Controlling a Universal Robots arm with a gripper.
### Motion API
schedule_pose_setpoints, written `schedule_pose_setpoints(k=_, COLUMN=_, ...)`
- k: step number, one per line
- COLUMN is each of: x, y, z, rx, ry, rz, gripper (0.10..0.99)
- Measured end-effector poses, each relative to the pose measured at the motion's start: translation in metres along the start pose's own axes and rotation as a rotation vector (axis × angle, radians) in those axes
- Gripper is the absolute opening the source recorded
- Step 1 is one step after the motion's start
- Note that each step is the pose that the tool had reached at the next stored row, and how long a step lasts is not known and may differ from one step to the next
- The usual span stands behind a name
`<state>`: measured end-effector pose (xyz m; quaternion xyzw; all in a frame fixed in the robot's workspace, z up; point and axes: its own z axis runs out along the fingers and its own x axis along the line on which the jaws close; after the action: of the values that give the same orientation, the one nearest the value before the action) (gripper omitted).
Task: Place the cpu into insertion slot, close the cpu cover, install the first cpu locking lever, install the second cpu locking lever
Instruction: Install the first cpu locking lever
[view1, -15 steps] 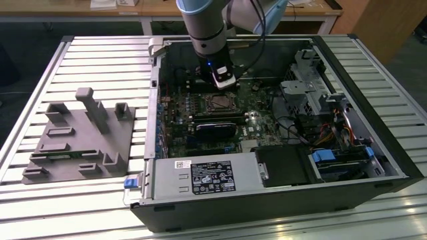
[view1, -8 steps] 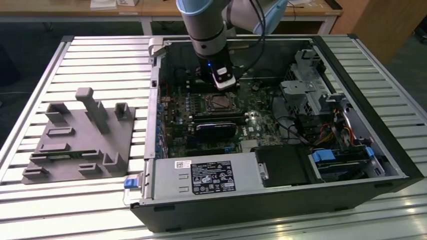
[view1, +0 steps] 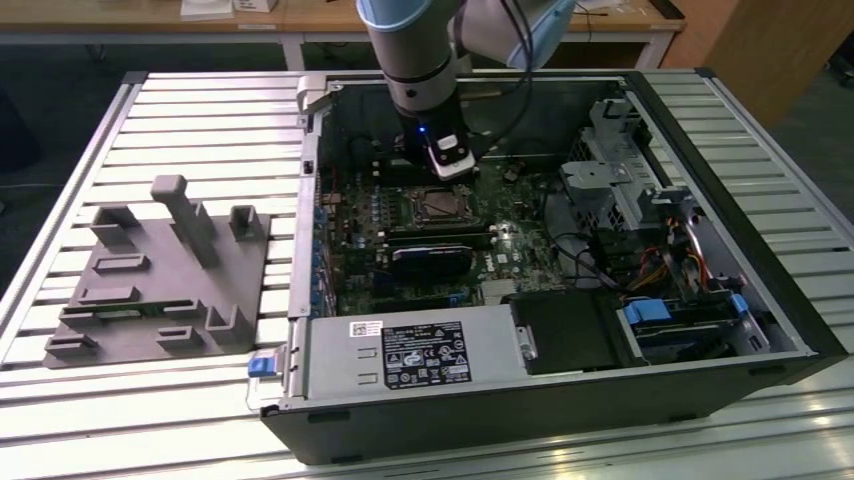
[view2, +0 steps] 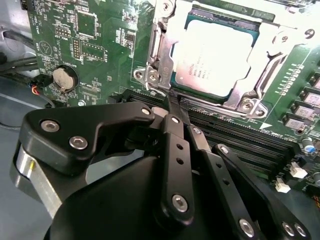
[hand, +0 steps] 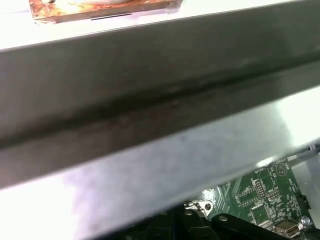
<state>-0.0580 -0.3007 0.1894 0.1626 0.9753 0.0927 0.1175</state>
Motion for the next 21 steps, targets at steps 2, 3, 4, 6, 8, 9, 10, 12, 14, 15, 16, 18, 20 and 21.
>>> schedule_pose_setpoints(k=2, x=-0.0010, y=0.0003, z=0.0003, rx=0.000, ry=0.0007, rz=0.000, gripper=0.106)
schedule_pose_setpoints(k=3, x=-0.0012, y=0.0004, z=0.0003, rx=0.000, ry=0.0010, rz=0.000, gripper=0.106)
schedule_pose_setpoints(k=4, x=-0.0014, y=0.0005, z=0.0000, rx=0.001, ry=0.0012, rz=0.000, gripper=0.106)
schedule_pose_setpoints(k=6, x=-0.0018, y=0.0009, z=-0.0008, rx=0.000, ry=0.0011, rz=0.000, gripper=0.106)
schedule_pose_setpoints(k=8, x=-0.0022, y=0.0012, z=-0.0027, rx=0.000, ry=0.0015, rz=0.000, gripper=0.106)
schedule_pose_setpoints(k=9, x=-0.0024, y=0.0014, z=-0.0034, rx=0.000, ry=0.0014, rz=0.000, gripper=0.106)
schedule_pose_setpoints(k=10, x=-0.0026, y=0.0016, z=-0.0041, rx=0.000, ry=0.0014, rz=0.000, gripper=0.106)
schedule_pose_setpoints(k=12, x=-0.0030, y=0.0019, z=-0.0057, rx=0.001, ry=0.0014, rz=0.000, gripper=0.106)
schedule_pose_setpoints(k=14, x=-0.0032, y=0.0021, z=-0.0059, rx=0.000, ry=0.0014, rz=0.000, gripper=0.106)
schedule_pose_setpoints(k=15, x=-0.0032, y=0.0020, z=-0.0058, rx=0.000, ry=0.0014, rz=0.000, gripper=0.106)
schedule_pose_setpoints(k=16, x=-0.0031, y=0.0020, z=-0.0058, rx=0.000, ry=0.0014, rz=0.000, gripper=0.106)
schedule_pose_setpoints(k=18, x=-0.0030, y=0.0018, z=-0.0051, rx=0.000, ry=0.0014, rz=0.000, gripper=0.106)
schedule_pose_setpoints(k=20, x=-0.0029, y=0.0016, z=-0.0044, rx=0.001, ry=0.0014, rz=0.000, gripper=0.106)
schedule_pose_setpoints(k=21, x=-0.0028, y=0.0015, z=-0.0040, rx=0.001, ry=0.0015, rz=0.000, gripper=0.106)
